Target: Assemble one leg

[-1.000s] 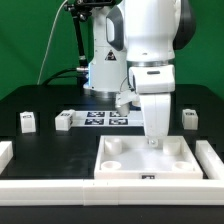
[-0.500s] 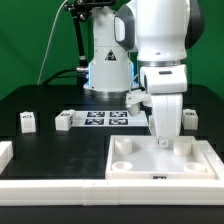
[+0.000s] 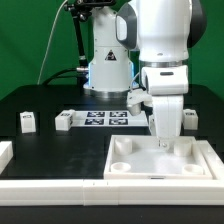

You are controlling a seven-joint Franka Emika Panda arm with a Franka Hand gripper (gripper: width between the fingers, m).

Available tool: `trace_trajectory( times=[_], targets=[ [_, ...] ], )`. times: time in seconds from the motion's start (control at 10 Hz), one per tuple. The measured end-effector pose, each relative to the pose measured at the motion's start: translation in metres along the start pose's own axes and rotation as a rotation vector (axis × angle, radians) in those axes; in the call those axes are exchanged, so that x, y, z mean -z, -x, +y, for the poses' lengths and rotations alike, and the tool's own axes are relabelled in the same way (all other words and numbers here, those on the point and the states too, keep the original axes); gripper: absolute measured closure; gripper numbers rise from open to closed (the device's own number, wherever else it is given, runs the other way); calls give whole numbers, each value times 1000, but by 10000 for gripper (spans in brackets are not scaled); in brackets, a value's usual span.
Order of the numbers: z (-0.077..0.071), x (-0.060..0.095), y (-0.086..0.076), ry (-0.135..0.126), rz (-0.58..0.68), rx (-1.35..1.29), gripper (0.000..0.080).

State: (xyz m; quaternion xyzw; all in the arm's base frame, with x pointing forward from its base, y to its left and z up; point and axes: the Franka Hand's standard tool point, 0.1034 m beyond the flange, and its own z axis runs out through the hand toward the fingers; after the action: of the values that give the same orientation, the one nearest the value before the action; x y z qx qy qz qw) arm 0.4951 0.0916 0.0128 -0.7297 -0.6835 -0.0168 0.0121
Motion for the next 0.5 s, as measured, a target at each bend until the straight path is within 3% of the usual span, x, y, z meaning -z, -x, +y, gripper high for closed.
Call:
trace_trajectory(
  times=[0.1, 0.2, 0.5],
  targets=[
    [0, 0, 0, 0, 0, 0, 347],
    [0, 0, 0, 0, 0, 0, 202],
    [0, 0, 0, 0, 0, 0, 152]
  ],
)
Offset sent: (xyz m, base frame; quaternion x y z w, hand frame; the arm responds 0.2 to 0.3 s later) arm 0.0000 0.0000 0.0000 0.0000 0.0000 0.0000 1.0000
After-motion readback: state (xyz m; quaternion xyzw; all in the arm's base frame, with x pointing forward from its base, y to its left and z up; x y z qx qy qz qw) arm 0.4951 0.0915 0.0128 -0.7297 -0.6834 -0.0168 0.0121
